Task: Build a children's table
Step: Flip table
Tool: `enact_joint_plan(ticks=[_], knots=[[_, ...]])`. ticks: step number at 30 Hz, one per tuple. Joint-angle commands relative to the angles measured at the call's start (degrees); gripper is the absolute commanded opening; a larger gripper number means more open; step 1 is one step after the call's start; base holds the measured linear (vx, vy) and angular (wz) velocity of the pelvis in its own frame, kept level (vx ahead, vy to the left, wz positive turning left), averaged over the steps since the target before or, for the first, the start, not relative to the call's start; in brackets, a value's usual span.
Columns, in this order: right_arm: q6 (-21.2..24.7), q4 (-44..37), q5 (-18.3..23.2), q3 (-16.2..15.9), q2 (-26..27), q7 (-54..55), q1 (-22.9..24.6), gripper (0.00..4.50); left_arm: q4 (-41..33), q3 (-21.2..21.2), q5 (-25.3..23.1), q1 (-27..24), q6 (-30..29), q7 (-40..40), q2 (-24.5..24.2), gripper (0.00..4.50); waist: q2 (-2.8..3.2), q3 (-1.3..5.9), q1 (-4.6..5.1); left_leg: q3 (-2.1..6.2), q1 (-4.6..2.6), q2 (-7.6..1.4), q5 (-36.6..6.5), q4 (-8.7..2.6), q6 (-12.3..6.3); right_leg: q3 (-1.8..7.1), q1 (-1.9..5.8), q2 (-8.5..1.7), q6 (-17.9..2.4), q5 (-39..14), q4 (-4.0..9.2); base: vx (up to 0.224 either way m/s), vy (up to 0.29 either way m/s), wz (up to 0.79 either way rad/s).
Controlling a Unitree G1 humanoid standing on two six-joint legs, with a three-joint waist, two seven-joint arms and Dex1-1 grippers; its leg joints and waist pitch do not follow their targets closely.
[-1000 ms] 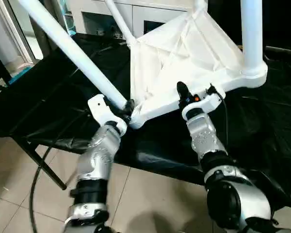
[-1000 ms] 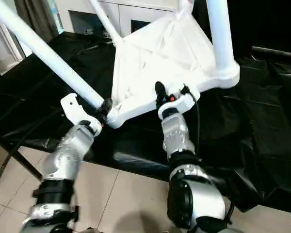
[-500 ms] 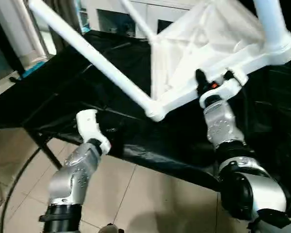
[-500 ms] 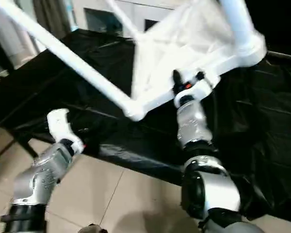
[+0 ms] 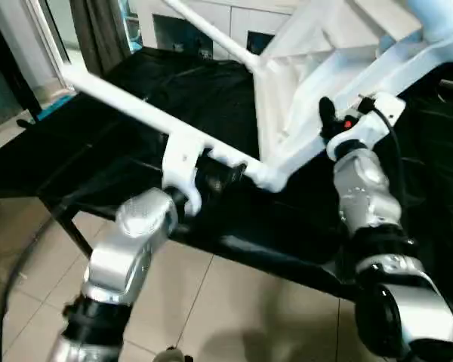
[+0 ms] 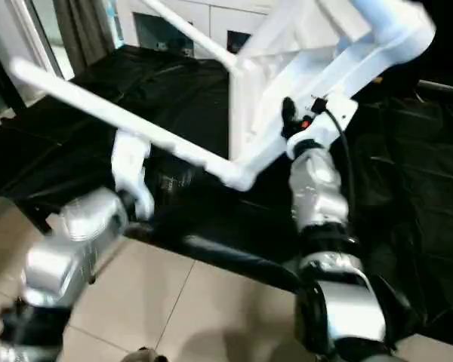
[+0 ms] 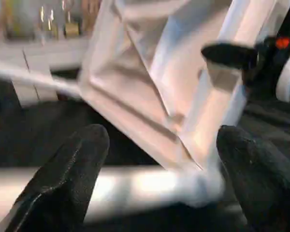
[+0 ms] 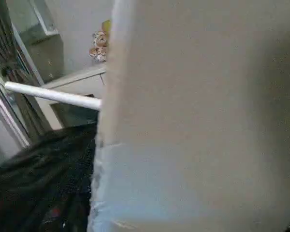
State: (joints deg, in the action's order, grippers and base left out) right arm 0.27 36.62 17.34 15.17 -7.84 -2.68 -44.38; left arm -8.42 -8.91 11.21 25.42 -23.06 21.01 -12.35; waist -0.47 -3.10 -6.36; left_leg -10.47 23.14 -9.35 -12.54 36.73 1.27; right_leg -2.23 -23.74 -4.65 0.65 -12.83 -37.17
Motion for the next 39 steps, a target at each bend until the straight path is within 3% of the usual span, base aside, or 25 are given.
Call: enact_joint_plan(ticks=[1, 9, 15, 22, 27, 29, 33, 34, 39], knots=[[0.5, -3.9, -2.6, -0.1, -2.0, 1.9, 0.3, 2.09, -0.7, -0.8, -1.9, 1.1, 0.8, 0.2, -0.4, 4.12, -0.62, 4.59, 0.58, 0.69, -1.83, -2.79, 8.8, -3.52, -5.36, 2.08, 3.17, -2.59, -13.1, 10.9, 2.32, 0.0, 0.0, 0.0], [7.9, -11.2, -4.4, -1.5, -4.1, 4.1, 2.5, 2.05, -0.4, -3.3, -7.6, 6.0, 4.6, 1.9, -4.6, 4.12, -0.69, 4.53, 0.69, 0.66, -1.78, -2.78, 6.0, -3.87, -2.91, 2.13, 3.26, -2.65, -12.3, 9.1, 2.54, 0.0, 0.0, 0.0], [16.0, -15.7, -7.8, -4.5, -6.7, 5.0, 2.5, 2.02, 0.1, -4.7, -11.3, 8.8, 6.5, 3.3, -7.2, 4.12, -0.83, 4.36, 0.94, 0.67, -1.7, -2.74, 4.1, -4.14, -1.32, 2.16, 3.35, -2.65, -11.8, 6.8, 2.83, 0.0, 0.0, 0.0], [23.0, -18.8, -9.4, -6.5, -7.8, 5.5, 1.6, 1.98, 1.1, -6.6, -15.7, 11.2, 9.1, 4.1, -9.4, 4.12, -0.96, 4.29, 1.42, 0.74, -1.6, -2.73, 2.8, -4.35, -0.75, 2.19, 3.38, -2.72, -11.4, 5.0, 3.05, 0.0, 0.0, 0.0], [24.3, -19.8, -10.3, -7.7, -7.6, 5.0, 2.3, 1.98, 1.7, -6.8, -16.8, 12.5, 10.9, 4.0, -9.6, 4.12, -1.07, 4.2, 1.5, 0.7, -1.61, -2.82, 1.1, -4.53, 0.48, 2.25, 3.33, -2.84, -11.7, 4.2, 3.18, 0.0, 0.0, 0.0], [23.9, -19.9, -10.5, -8.1, -7.2, 4.4, 3.4, 2.52, 2.1, -7.8, -18.9, 13.3, 13.4, 4.1, -10.3, 4.12, -1.16, 4.22, 1.52, 0.72, -1.56, -2.83, 1.0, -4.54, 0.52, 2.24, 3.37, -2.91, -11.6, 4.0, 3.15, 0.0, 0.0, 0.0], [23.6, -18.7, -11.4, -8.8, -6.7, 4.8, 4.4, 2.71, 2.6, -9.8, -22.1, 13.3, 16.6, 4.6, -11.2, 4.12, -1.18, 4.17, 1.54, 0.78, -1.53, -2.89, 1.2, -4.58, 0.56, 2.25, 3.34, -2.92, -11.4, 4.0, 3.23, 0.0, 0.0, 0.0], [23.6, -18.7, -11.4, -8.8, -6.7, 4.8, 4.4, 3.0, 2.6, -9.8, -22.1, 13.3, 16.6, 4.6, -11.2, 4.12, -1.15, 4.19, 1.52, 0.79, -1.54, -2.86, 1.1, -4.57, 0.63, 2.24, 3.34, -2.95, -11.3, 3.8, 3.21, 0.0, 0.0, 0.0], [20.3, -15.0, -11.9, -8.8, -5.1, 5.7, 6.4, 3.0, 4.0, -9.8, -26.2, 12.6, 19.9, 2.0, -12.5, 4.12, -1.21, 4.07, 1.8, 0.72, -1.53, -2.89, -0.9, -4.73, 1.31, 2.28, 3.18, -3.01, -11.0, 0.9, 3.51, 0.0, 0.0, 0.0]])
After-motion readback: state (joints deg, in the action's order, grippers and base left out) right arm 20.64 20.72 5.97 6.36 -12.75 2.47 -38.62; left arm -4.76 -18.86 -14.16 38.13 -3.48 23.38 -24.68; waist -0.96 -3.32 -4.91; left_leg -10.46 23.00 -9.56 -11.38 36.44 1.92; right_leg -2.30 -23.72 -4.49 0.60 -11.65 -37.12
